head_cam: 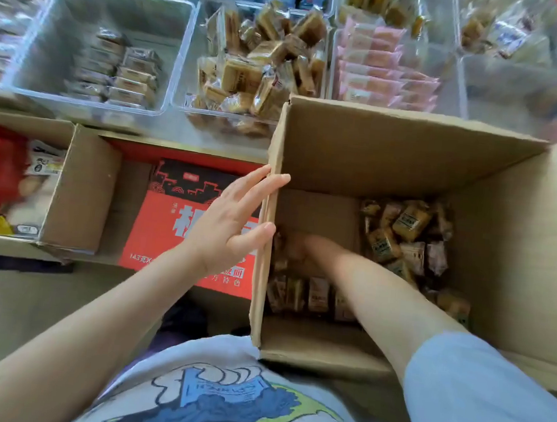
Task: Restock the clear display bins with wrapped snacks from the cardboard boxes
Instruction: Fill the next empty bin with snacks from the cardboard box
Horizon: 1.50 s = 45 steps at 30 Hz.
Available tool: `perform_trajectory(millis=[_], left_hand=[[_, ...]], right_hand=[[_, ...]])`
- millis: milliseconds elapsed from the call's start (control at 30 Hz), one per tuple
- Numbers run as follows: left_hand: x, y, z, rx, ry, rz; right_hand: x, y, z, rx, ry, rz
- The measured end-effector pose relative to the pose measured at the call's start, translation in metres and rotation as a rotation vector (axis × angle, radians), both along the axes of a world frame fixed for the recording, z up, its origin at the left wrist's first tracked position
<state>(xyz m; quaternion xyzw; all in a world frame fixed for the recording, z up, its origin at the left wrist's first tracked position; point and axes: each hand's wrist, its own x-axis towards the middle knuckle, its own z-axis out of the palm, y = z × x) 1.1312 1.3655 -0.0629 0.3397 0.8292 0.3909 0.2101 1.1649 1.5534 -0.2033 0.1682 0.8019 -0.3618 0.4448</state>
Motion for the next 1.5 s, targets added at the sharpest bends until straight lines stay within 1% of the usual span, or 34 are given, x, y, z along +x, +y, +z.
perform_trajectory(millis=[33,100,200,233,267,367,433,500,567,600,667,733,833,867,900,933,967,1000,1067,1100,1167,1233,1300,1400,1467,1500], left_hand=[[0.002,0.001,0.001,-0.002,-0.007,0.011],[0.005,0.001,0.004,-0.006,-0.029,0.023],[0.006,-0.001,0.008,-0.028,-0.045,0.023],[0.005,-0.001,0.009,-0.033,-0.054,0.021],[0.006,-0.001,0.011,-0.037,-0.067,0.019],[0.005,0.001,0.016,-0.056,-0.126,0.012],[0.003,0.003,0.022,-0.028,-0.206,0.042],[-0.004,0.006,0.031,0.106,-0.275,0.127],[-0.017,0.008,0.044,0.21,-0.328,0.257],[-0.025,0.007,0.053,0.259,-0.378,0.29],[-0.046,0.002,0.066,0.381,-0.537,0.27],[-0.07,-0.007,0.077,0.438,-0.622,0.257],[-0.114,-0.035,0.08,0.474,-0.607,0.35],[-0.132,-0.049,0.076,0.455,-0.549,0.369],[-0.152,-0.065,0.07,0.399,-0.446,0.37],[-0.172,-0.082,0.065,0.312,-0.308,0.354],[-0.192,-0.098,0.059,0.221,-0.167,0.321],[-0.212,-0.114,0.053,0.136,-0.045,0.275],[-0.251,-0.138,0.044,0.035,0.103,0.164],[-0.269,-0.148,0.038,0.023,0.136,0.128],[-0.3,-0.165,0.029,0.042,0.111,0.133],[-0.329,-0.178,0.015,0.081,0.061,0.194],[-0.357,-0.188,-0.001,0.127,-0.015,0.258],[-0.395,-0.192,-0.026,0.175,-0.123,0.32],[-0.42,-0.189,-0.045,0.15,-0.107,0.355],[-0.432,-0.188,-0.057,0.093,-0.069,0.362]], right_hand=[[0.003,-0.006,-0.008,-0.035,0.019,-0.071],[0.003,-0.009,-0.015,-0.092,-0.023,-0.145],[-0.014,0.011,0.015,-0.064,-0.094,-0.034],[-0.019,0.024,0.03,-0.059,-0.059,-0.042],[-0.023,0.037,0.047,-0.101,-0.019,-0.097],[-0.025,0.072,0.108,-0.326,0.137,-0.286],[-0.023,0.085,0.151,-0.419,0.283,-0.381],[-0.022,0.087,0.192,-0.517,0.429,-0.439],[-0.025,0.076,0.226,-0.616,0.533,-0.477],[-0.03,0.066,0.239,-0.638,0.578,-0.493],[-0.044,0.041,0.256,-0.655,0.653,-0.512],[-0.064,0.011,0.267,-0.631,0.728,-0.501],[-0.1,-0.027,0.266,-0.529,0.777,-0.47],[-0.114,-0.039,0.265,-0.469,0.78,-0.447],[-0.128,-0.05,0.261,-0.366,0.8,-0.407],[-0.142,-0.061,0.257,-0.217,0.841,-0.341],[-0.158,-0.072,0.252,-0.066,0.89,-0.24],[-0.175,-0.085,0.246,0.038,0.926,-0.117],[-0.209,-0.113,0.232,0.09,0.912,0.107],[-0.227,-0.127,0.223,0.086,0.875,0.177],[-0.26,-0.154,0.207,0.103,0.821,0.226],[-0.292,-0.172,0.195,0.112,0.817,0.201],[-0.325,-0.182,0.185,0.104,0.805,0.183],[-0.375,-0.186,0.164,0.129,0.78,0.224],[-0.41,-0.182,0.147,0.181,0.775,0.234],[-0.428,-0.18,0.138,0.233,0.781,0.236]])
